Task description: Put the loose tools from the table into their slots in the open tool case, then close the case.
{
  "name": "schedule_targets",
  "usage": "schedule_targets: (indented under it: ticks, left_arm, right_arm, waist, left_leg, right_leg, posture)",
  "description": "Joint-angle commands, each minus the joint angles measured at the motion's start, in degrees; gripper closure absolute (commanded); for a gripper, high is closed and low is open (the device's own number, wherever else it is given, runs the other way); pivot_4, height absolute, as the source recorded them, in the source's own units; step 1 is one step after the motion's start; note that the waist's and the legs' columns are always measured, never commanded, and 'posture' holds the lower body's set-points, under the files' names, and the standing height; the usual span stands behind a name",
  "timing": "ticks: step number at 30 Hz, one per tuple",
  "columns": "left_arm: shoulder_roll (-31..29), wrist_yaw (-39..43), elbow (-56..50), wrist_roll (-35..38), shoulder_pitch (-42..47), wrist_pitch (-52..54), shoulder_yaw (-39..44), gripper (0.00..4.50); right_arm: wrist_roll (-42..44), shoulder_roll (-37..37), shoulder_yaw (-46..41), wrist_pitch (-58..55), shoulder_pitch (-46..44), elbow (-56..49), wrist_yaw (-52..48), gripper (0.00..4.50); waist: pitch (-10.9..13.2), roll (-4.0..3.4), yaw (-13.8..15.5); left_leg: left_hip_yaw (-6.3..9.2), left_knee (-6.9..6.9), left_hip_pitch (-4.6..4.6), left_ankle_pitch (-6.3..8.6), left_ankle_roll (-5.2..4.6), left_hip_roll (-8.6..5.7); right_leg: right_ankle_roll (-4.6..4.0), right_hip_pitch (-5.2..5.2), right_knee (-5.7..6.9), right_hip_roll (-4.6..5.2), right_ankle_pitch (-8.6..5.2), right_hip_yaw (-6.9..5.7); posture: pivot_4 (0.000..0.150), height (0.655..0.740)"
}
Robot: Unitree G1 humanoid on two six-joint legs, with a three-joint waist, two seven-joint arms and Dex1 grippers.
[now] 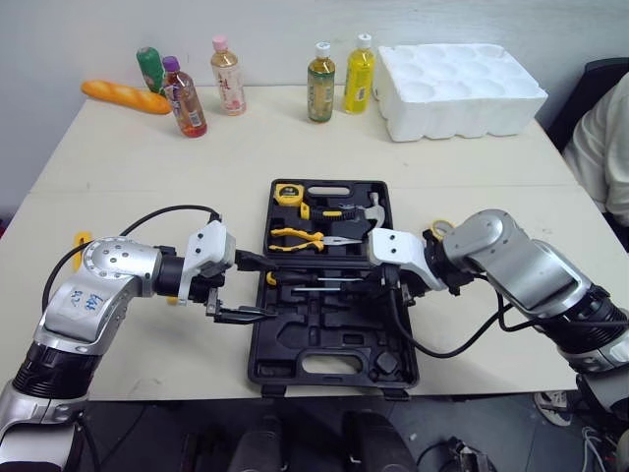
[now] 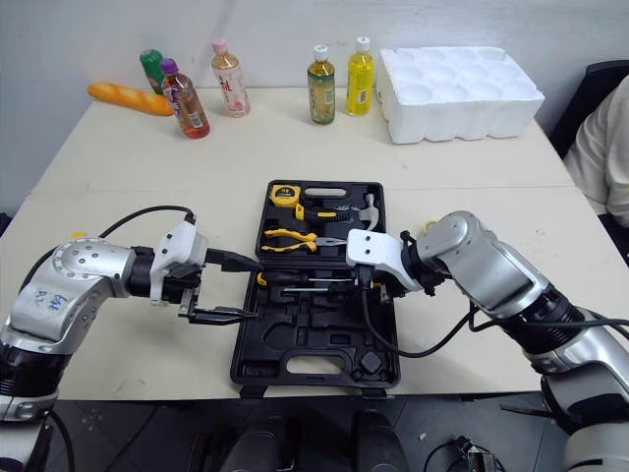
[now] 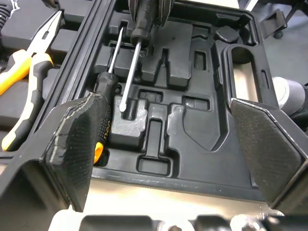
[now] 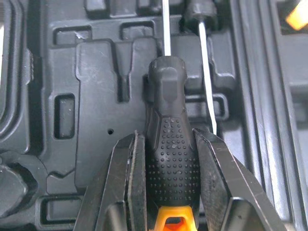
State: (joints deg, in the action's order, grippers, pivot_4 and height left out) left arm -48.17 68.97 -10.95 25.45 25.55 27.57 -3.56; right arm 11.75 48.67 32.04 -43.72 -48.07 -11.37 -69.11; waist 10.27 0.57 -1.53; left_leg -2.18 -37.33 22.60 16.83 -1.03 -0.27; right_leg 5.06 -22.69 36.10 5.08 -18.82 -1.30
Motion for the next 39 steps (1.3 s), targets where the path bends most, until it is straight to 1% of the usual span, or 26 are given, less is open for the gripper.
schedule_targets:
  ticks: [1, 7, 8, 9, 10, 13, 14, 16, 21, 23, 25, 26, 27, 30, 31, 32, 37, 39]
  left_arm:
    - [0.0, 0.4, -1.2, -0.5, 1.1, -0.8, -0.4, 0.00]
    - [0.6, 0.5, -0.7, -0.8, 1.8, -1.2, -0.9, 0.00]
    - [0.7, 0.5, -0.7, -0.8, 1.9, -1.2, -1.0, 0.00]
    - [0.8, 0.5, -0.8, -0.8, 1.9, -1.2, -1.0, 0.00]
    - [0.8, 0.5, -0.8, -0.7, 2.0, -1.2, -1.0, 0.00]
    - [1.0, 0.6, -1.1, -0.5, 1.9, -1.1, -1.0, 0.00]
    - [1.0, 0.6, -1.3, -0.3, 1.8, -1.0, -0.9, 0.00]
    - [1.2, 0.6, -1.4, -0.2, 1.8, -1.0, -0.9, 0.00]
    - [2.1, 0.6, -1.5, -0.3, 2.0, -1.1, -1.2, 0.00]
    - [2.3, 0.7, -1.5, -0.4, 2.0, -1.1, -1.3, 0.00]
    - [2.6, 0.7, -1.3, -0.5, 2.3, -1.1, -1.5, 0.00]
    - [2.7, 0.7, -1.2, -0.5, 2.5, -1.1, -1.6, 0.00]
    - [2.8, 0.8, -1.2, -0.5, 2.6, -1.1, -1.6, 0.00]
    - [2.9, 0.9, -0.9, -0.7, 2.7, -1.3, -1.8, 0.00]
    - [2.9, 1.0, -0.8, -0.7, 2.7, -1.3, -1.8, 0.00]
    - [2.9, 1.0, -0.8, -0.7, 2.8, -1.3, -1.9, 0.00]
    - [2.8, 1.3, -0.7, -0.6, 3.1, -1.2, -1.7, 0.00]
    - [2.9, 1.3, -1.0, 0.0, 3.1, -0.6, -1.4, 0.00]
  right_arm:
    - [-1.8, 0.2, -0.5, 1.0, -0.1, -0.9, -1.2, 3.48]
    - [-3.2, -0.6, -1.0, 0.7, 0.5, -0.7, -0.9, 3.48]
    - [-3.3, -0.6, -1.3, 0.8, 0.7, -0.8, -0.7, 2.98]
    - [-2.8, -0.4, -1.7, 0.2, 0.7, -1.5, -1.1, 2.35]
    - [-2.0, 0.1, -2.3, -0.4, 0.8, -2.7, -1.9, 2.07]
    - [0.9, -1.4, -6.3, -4.3, 0.1, -5.3, -0.3, 0.66]
    - [1.7, -2.3, -7.7, -4.6, 0.1, -5.6, 0.4, 0.10]
    - [2.9, -3.7, -10.0, -3.4, 1.3, -5.9, 1.2, 0.04]
    - [5.3, -9.9, -16.1, 5.4, 7.1, -2.6, 4.6, 0.04]
    - [7.1, -12.0, -18.1, 7.1, 9.2, -1.1, 4.7, 0.55]
    - [8.7, -13.9, -19.7, 8.6, 11.4, 0.2, 4.8, 1.28]
    - [9.1, -14.9, -20.1, 9.4, 12.5, 0.7, 5.2, 1.78]
    - [9.3, -15.8, -20.3, 10.1, 13.5, 1.1, 5.6, 2.15]
    - [9.6, -17.0, -19.9, 10.7, 15.3, 1.8, 5.3, 3.74]
    - [9.4, -17.1, -19.6, 11.0, 15.6, 2.2, 5.1, 4.18]
    - [9.1, -17.1, -19.5, 11.3, 15.8, 2.7, 5.2, 4.42]
    - [5.2, -15.7, -16.7, 11.3, 16.6, 6.3, 6.3, 4.42]
    - [5.4, -15.7, -16.4, 10.7, 16.7, 6.4, 5.9, 4.42]
  waist:
    - [0.0, 0.00, 0.0]
    - [0.0, 0.00, 0.0]
    - [0.0, 0.00, 0.0]
    - [0.0, 0.00, 0.0]
    - [0.0, 0.00, 0.0]
    - [0.0, 0.00, 0.0]
    - [0.0, 0.00, -0.1]
    - [0.0, 0.00, 0.0]
    - [0.0, 0.01, 0.1]
    - [0.0, 0.01, 0.1]
    - [0.0, 0.01, 0.1]
    - [0.0, 0.01, 0.1]
    - [0.0, 0.01, 0.1]
    - [0.0, 0.01, 0.1]
    - [0.0, 0.01, 0.1]
    - [0.0, 0.01, 0.0]
    - [0.0, 0.01, 0.0]
    - [0.0, 0.01, 0.0]
  left_leg:
    - [0.00, 0.00, 0.00, 0.00, 0.00, 0.00]
    - [0.00, -0.01, 0.00, 0.00, 0.00, 0.00]
    - [0.00, -0.01, 0.00, 0.00, 0.00, 0.00]
    - [0.00, -0.01, -0.01, 0.00, 0.00, 0.00]
    - [0.00, -0.01, -0.01, 0.00, 0.01, 0.00]
    - [0.00, -0.04, 0.00, 0.00, 0.01, 0.00]
    - [0.00, -0.03, 0.00, 0.00, 0.01, 0.00]
    - [-0.01, -0.04, -0.01, -0.01, 0.01, 0.00]
    - [-0.01, -0.05, -0.01, -0.01, 0.03, 0.00]
    - [-0.03, -0.08, -0.01, -0.01, 0.03, -0.01]
    - [-0.04, -0.09, -0.01, -0.01, 0.03, -0.01]
    - [-0.04, -0.11, -0.01, -0.01, 0.03, -0.01]
    - [-0.04, -0.11, -0.01, -0.01, 0.03, -0.02]
    - [-0.04, -0.13, -0.02, 0.00, 0.02, -0.02]
    - [-0.04, -0.14, -0.03, 0.00, 0.02, -0.02]
    - [-0.04, -0.14, -0.03, 0.00, 0.02, -0.02]
    - [-0.06, -0.14, -0.07, 0.00, 0.02, -0.01]
    - [-0.06, -0.15, -0.07, 0.00, 0.02, -0.01]
  right_leg:
    - [0.00, 0.00, 0.00, 0.00, 0.00, 0.00]
    - [0.00, 0.00, 0.01, 0.00, 0.00, 0.00]
    - [0.00, 0.00, 0.02, 0.00, 0.00, 0.00]
    - [0.00, 0.00, 0.04, 0.00, 0.00, 0.00]
    - [0.00, 0.00, 0.04, 0.00, 0.00, 0.00]
    - [0.00, 0.00, 0.06, 0.00, 0.00, -0.01]
    - [0.00, 0.00, 0.06, -0.01, 0.00, -0.01]
    - [0.00, 0.00, 0.09, -0.01, 0.00, -0.01]
    - [0.00, 0.01, 0.09, -0.01, 0.00, -0.03]
    - [0.01, 0.01, 0.11, -0.01, 0.00, -0.03]
    - [0.01, 0.01, 0.16, -0.01, 0.00, -0.03]
    - [0.01, 0.02, 0.18, -0.01, 0.00, -0.04]
    - [0.01, 0.02, 0.19, -0.01, 0.00, -0.04]
    - [0.01, 0.01, 0.29, -0.01, 0.00, -0.04]
    - [0.01, 0.01, 0.32, -0.02, 0.00, -0.04]
    - [0.01, 0.00, 0.32, -0.02, 0.00, -0.04]
    - [0.01, 0.00, 0.34, -0.05, 0.00, -0.01]
    - [0.01, 0.00, 0.35, -0.05, 0.00, 0.00]
  posture:
    - [0.150, 0.7400]
    - [0.150, 0.7400]
    - [0.150, 0.7400]
    - [0.150, 0.7400]
    - [0.150, 0.7400]
    - [0.150, 0.7400]
    - [0.150, 0.7400]
    - [0.150, 0.7400]
    - [0.150, 0.7400]
    - [0.150, 0.7400]
    - [0.150, 0.7400]
    - [0.150, 0.7400]
    - [0.150, 0.7400]
    - [0.150, 0.7400]
    - [0.150, 0.7400]
    - [0.150, 0.7400]
    - [0.150, 0.7400]
    - [0.150, 0.7400]
